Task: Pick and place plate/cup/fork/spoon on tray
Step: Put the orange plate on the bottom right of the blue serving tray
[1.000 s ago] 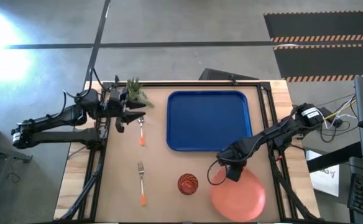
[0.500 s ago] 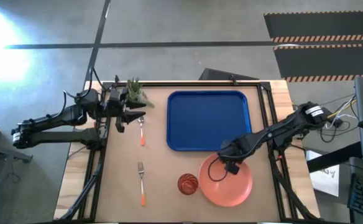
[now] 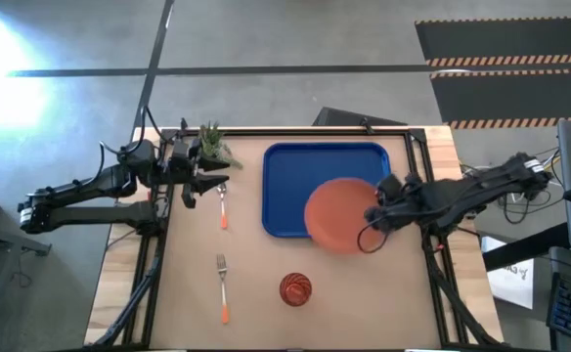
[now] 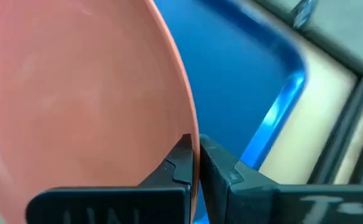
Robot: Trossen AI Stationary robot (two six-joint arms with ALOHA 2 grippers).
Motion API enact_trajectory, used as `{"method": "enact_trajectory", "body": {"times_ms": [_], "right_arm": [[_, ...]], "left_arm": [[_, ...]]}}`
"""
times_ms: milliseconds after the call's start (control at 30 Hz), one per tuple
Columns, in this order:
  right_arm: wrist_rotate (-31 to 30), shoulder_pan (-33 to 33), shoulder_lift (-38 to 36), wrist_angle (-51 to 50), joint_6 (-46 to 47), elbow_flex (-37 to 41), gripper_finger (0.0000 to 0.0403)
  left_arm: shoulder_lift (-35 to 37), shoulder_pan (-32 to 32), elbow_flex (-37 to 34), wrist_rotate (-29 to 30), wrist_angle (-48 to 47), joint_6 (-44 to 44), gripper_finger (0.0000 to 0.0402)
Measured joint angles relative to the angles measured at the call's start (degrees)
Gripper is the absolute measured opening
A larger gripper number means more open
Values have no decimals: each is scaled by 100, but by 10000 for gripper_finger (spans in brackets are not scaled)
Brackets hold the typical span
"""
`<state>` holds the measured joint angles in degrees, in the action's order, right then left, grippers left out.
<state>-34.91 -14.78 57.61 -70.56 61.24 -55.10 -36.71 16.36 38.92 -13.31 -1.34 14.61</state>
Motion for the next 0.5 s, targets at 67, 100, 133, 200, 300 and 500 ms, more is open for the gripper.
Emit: {"method": "enact_trajectory", "body": {"times_ms": [67, 100, 133, 200, 300, 500], "right_arm": [[-246, 256, -175, -90, -133, 42, 7], [-356, 401, -239, -144, -202, 65, 7], [-460, 552, -286, -159, -257, 94, 7], [-606, 880, -343, -138, -401, 149, 7], [-591, 1357, -311, -122, -651, 232, 7], [-243, 1968, 9, 308, -896, 492, 8]], "left_arm": [[0, 0, 0, 6, -2, 0, 173], [0, 2, 0, 6, 0, 0, 173], [0, 0, 0, 6, -2, 0, 173], [0, 2, 0, 6, -2, 0, 173], [0, 1, 0, 6, -4, 0, 173], [0, 2, 0, 6, -7, 0, 173]]}}
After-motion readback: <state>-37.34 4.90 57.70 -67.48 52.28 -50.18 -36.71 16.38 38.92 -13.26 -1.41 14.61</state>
